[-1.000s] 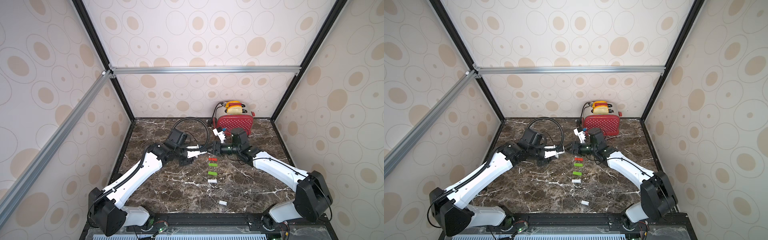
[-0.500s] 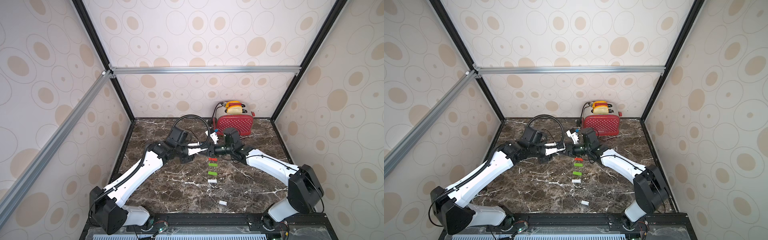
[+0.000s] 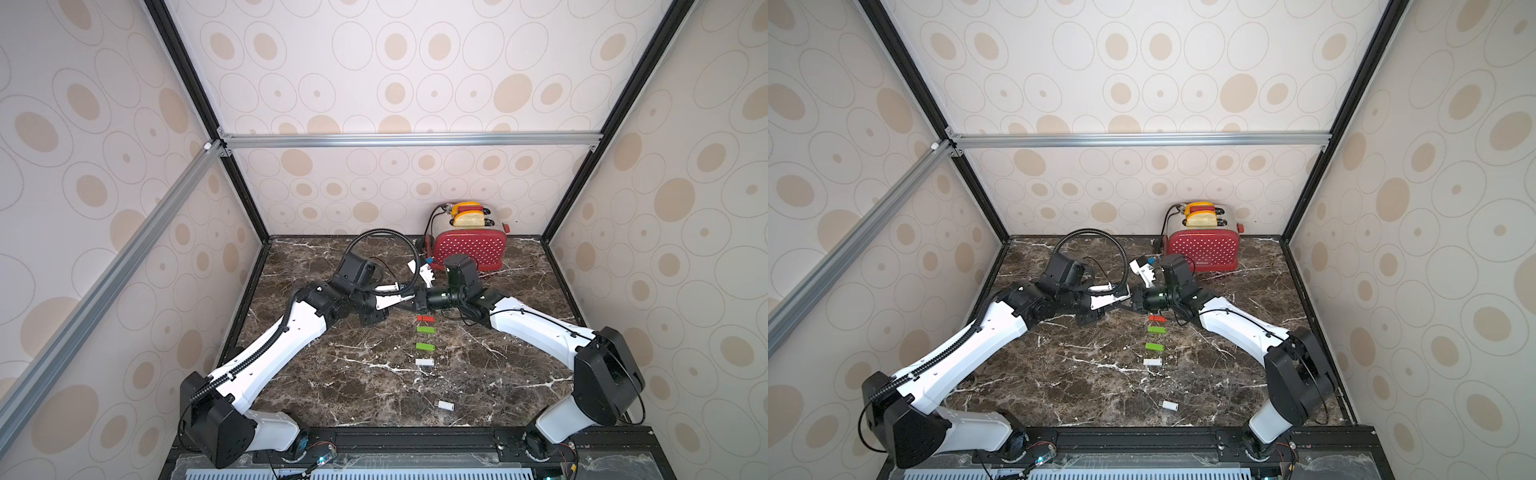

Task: Close the usb drive cover
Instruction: Pick up the cover from the center of the board.

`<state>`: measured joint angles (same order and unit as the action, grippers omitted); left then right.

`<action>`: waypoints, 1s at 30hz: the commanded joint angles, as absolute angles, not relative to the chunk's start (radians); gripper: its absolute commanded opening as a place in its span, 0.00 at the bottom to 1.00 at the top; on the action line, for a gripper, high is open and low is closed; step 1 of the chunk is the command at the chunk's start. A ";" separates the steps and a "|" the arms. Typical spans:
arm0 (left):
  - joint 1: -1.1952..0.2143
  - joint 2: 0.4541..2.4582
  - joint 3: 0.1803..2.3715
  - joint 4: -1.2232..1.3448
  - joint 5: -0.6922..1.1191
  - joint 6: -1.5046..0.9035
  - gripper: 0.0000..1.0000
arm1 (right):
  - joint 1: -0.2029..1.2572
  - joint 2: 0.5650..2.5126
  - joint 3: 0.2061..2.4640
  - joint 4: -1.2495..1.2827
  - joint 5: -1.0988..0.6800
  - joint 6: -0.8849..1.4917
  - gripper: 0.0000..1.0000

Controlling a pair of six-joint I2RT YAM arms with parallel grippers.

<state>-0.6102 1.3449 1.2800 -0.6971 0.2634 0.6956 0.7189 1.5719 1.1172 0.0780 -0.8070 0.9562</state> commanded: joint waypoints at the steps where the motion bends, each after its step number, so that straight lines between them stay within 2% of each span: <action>1: -0.604 1.345 1.321 -0.684 0.280 0.690 0.20 | 0.727 1.582 1.137 0.080 -0.818 0.932 0.03; 4: -0.605 1.335 1.314 -0.688 0.274 0.678 0.47 | 0.717 1.567 1.134 0.066 -0.817 0.901 0.00; 6: -0.601 1.324 1.307 -0.702 0.269 0.657 0.54 | 0.695 1.547 1.119 0.065 -0.826 0.884 0.00; 9: -0.540 1.307 1.310 -0.741 0.360 0.564 0.55 | 0.644 1.500 1.069 0.090 -0.850 0.861 0.00; 12: -0.448 1.316 1.338 -0.815 0.533 0.459 0.55 | 0.597 1.447 1.022 0.104 -0.891 0.822 0.00; 17: -0.374 1.431 1.423 -0.979 0.837 0.318 0.53 | 0.539 1.415 0.988 0.142 -0.975 0.807 0.00; 23: -0.312 1.432 1.300 -0.678 1.151 0.025 0.51 | 0.513 1.415 0.971 0.286 -1.013 0.900 0.00; 30: -0.290 1.484 1.305 -0.534 1.269 -0.119 0.46 | 0.516 1.441 0.953 0.457 -1.025 1.039 0.00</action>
<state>-0.2962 1.4765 1.2949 -0.6373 1.1484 -0.0120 0.5156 1.4311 0.9726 0.3458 -1.0012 0.9707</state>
